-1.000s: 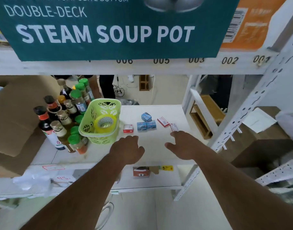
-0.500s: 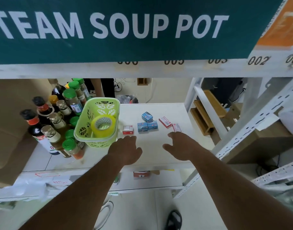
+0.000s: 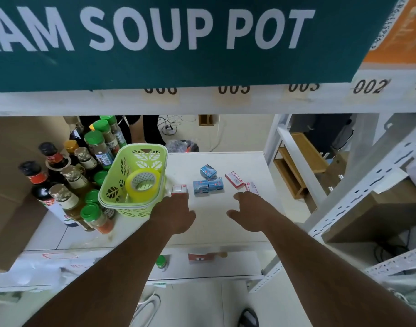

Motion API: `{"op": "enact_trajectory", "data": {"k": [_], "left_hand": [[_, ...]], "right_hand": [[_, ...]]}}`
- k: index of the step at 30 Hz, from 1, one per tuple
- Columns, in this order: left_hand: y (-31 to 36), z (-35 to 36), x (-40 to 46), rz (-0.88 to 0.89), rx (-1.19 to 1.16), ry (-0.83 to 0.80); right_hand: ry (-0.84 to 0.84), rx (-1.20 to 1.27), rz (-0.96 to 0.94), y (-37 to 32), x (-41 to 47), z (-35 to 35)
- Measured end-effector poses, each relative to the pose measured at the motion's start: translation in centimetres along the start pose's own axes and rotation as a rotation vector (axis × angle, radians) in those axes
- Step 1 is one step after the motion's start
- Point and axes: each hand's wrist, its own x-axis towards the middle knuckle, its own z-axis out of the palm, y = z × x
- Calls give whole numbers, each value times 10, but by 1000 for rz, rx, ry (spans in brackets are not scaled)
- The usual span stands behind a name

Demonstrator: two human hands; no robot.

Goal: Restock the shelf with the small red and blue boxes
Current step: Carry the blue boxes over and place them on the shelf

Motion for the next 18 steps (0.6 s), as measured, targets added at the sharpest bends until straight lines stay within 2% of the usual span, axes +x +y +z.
{"op": "enact_trajectory", "data": {"k": [18], "left_hand": [[7,13,71,107,112,205]], "right_hand": [[163,-75,-79,1,76,11]]}}
